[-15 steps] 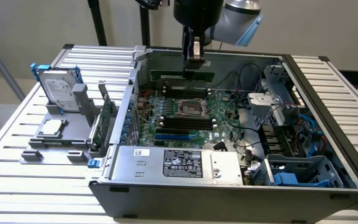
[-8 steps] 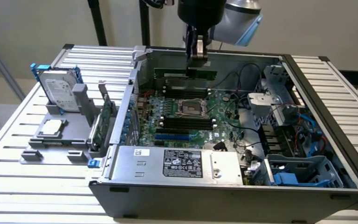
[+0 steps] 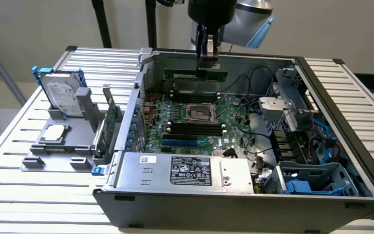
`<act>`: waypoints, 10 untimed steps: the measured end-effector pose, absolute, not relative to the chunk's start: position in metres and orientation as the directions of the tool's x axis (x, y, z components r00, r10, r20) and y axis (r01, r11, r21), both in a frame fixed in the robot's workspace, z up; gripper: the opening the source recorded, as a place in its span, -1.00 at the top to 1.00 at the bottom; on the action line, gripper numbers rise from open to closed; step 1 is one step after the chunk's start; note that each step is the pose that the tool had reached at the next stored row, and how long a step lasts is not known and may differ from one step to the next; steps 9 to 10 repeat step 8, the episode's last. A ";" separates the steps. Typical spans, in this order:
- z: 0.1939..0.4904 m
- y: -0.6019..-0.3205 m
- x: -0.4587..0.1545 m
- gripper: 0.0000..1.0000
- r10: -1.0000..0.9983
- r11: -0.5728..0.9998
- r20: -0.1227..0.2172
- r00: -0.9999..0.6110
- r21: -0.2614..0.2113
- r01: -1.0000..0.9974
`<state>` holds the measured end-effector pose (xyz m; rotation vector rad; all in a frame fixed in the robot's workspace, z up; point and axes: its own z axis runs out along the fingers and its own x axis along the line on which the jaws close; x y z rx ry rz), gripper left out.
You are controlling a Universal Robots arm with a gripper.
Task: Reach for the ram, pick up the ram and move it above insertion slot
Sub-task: 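Pick up the ram and move it above insertion slot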
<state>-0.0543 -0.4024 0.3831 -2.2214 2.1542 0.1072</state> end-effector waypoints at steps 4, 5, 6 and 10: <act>0.383 -0.402 -0.054 0.73 -0.996 -0.030 -0.081 0.029 0.016 -0.999; 0.383 -0.402 -0.054 0.73 -0.996 -0.030 -0.081 0.029 0.016 -0.999; 0.383 -0.402 -0.054 0.73 -0.996 -0.030 -0.081 0.029 0.016 -0.999; 0.383 -0.402 -0.054 0.73 -0.996 -0.030 -0.081 0.029 0.016 -0.999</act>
